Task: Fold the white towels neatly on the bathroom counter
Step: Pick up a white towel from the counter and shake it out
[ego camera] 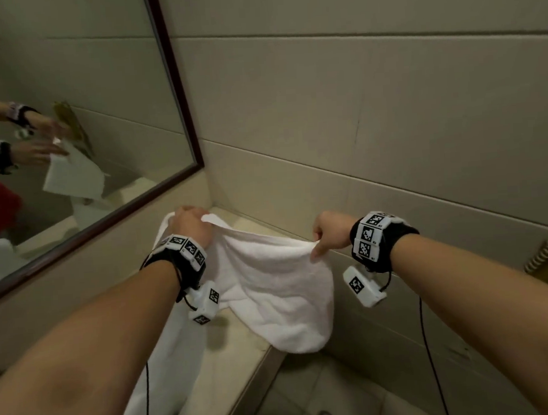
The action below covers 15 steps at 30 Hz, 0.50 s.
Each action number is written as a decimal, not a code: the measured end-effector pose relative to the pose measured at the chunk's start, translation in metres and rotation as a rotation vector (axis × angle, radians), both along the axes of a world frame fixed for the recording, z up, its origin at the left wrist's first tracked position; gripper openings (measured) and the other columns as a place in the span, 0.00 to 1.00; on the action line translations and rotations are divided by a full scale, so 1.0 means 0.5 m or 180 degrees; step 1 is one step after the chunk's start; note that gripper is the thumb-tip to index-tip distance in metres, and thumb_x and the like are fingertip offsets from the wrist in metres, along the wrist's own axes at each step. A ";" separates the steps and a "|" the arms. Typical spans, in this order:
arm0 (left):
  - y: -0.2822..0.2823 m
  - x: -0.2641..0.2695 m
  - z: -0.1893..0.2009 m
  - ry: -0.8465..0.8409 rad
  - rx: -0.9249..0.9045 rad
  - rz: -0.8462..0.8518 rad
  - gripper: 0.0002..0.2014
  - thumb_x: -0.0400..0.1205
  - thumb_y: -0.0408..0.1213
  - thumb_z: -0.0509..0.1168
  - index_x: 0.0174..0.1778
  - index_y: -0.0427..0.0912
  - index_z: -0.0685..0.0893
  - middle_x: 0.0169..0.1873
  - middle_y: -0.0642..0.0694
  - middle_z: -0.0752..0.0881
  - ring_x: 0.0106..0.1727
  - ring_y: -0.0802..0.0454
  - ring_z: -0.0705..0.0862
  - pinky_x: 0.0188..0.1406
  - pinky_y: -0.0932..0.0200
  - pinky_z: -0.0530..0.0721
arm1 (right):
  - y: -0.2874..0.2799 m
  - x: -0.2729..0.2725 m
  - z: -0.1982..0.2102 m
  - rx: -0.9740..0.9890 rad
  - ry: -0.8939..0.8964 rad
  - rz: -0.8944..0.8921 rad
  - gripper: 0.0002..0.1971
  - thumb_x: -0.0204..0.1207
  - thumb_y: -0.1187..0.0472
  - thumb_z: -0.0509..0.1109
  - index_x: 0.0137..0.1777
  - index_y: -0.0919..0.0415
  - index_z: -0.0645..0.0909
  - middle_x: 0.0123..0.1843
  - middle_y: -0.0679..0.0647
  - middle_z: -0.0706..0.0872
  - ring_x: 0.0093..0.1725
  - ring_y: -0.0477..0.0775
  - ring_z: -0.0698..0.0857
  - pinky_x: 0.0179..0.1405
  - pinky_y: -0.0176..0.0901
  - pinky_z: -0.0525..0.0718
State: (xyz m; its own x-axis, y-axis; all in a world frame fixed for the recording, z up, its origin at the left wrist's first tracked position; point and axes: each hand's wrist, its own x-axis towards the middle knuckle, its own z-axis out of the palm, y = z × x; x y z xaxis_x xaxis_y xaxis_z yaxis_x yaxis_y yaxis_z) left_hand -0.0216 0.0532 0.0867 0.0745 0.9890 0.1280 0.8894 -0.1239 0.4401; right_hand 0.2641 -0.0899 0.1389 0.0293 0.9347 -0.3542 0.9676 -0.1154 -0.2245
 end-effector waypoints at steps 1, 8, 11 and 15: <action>0.004 0.010 -0.008 0.0036 -0.0017 -0.0027 0.18 0.75 0.47 0.58 0.56 0.54 0.88 0.66 0.43 0.80 0.65 0.38 0.80 0.67 0.46 0.79 | 0.013 0.009 -0.017 -0.0043 0.0011 0.0010 0.18 0.64 0.48 0.83 0.38 0.62 0.82 0.34 0.54 0.79 0.34 0.54 0.75 0.28 0.41 0.68; 0.071 0.093 -0.082 0.0197 -0.0205 -0.0199 0.21 0.70 0.49 0.53 0.49 0.57 0.89 0.60 0.46 0.85 0.61 0.44 0.82 0.69 0.47 0.75 | 0.102 0.065 -0.108 -0.0420 -0.0083 0.0062 0.18 0.67 0.50 0.81 0.41 0.65 0.83 0.36 0.56 0.80 0.36 0.54 0.76 0.30 0.42 0.70; 0.107 0.122 -0.112 0.0288 -0.0329 -0.0192 0.20 0.67 0.49 0.54 0.48 0.59 0.88 0.59 0.48 0.84 0.61 0.46 0.82 0.67 0.48 0.77 | 0.156 0.089 -0.138 -0.0610 -0.0099 0.0144 0.20 0.70 0.50 0.79 0.50 0.68 0.86 0.40 0.56 0.83 0.41 0.54 0.79 0.38 0.43 0.76; 0.167 0.155 -0.165 0.0258 -0.0518 -0.0153 0.17 0.66 0.46 0.57 0.45 0.60 0.87 0.58 0.50 0.84 0.59 0.47 0.81 0.65 0.48 0.80 | 0.258 0.102 -0.183 -0.0792 0.0001 0.0379 0.10 0.73 0.55 0.76 0.44 0.63 0.85 0.34 0.53 0.81 0.37 0.53 0.78 0.36 0.42 0.75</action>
State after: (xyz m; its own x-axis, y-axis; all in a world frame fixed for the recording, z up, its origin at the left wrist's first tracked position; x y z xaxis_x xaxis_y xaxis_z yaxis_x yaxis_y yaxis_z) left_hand 0.0561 0.1369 0.0040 0.1258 0.9912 -0.0416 0.9174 -0.1003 0.3850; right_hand 0.3149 0.0390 0.0476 -0.0756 0.8158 -0.5734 0.9776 -0.0526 -0.2038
